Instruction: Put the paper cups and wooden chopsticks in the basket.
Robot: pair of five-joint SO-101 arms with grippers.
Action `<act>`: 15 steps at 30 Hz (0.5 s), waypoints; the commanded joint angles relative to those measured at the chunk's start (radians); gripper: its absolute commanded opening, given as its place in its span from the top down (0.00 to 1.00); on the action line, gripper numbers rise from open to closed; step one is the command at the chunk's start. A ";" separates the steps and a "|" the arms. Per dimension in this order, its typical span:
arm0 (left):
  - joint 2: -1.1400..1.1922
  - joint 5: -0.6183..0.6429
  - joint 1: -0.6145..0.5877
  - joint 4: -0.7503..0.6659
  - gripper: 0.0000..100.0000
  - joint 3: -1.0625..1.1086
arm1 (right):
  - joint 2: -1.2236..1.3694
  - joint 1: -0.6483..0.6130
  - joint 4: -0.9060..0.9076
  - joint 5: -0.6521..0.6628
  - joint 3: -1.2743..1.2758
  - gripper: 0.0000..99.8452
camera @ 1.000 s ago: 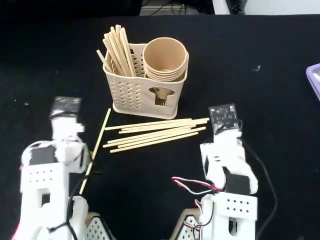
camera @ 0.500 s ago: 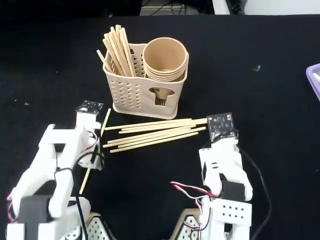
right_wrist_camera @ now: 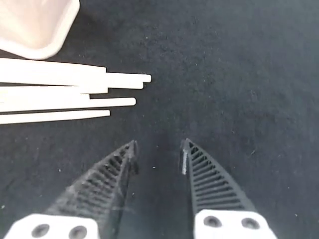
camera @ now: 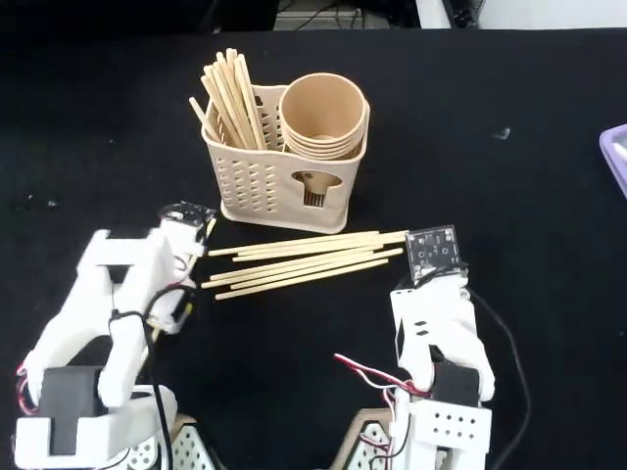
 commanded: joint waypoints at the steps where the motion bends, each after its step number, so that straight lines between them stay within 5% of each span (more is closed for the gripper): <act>1: -0.091 -0.084 -0.108 0.129 0.97 -0.136 | -0.038 0.014 0.014 0.008 -0.001 0.86; 8: -0.221 -0.489 -0.094 0.388 0.97 -0.203 | -0.079 0.020 0.040 0.006 -0.002 0.86; 15: -0.247 -0.482 0.182 0.417 0.97 -0.166 | -0.082 0.018 0.058 0.006 -0.004 0.86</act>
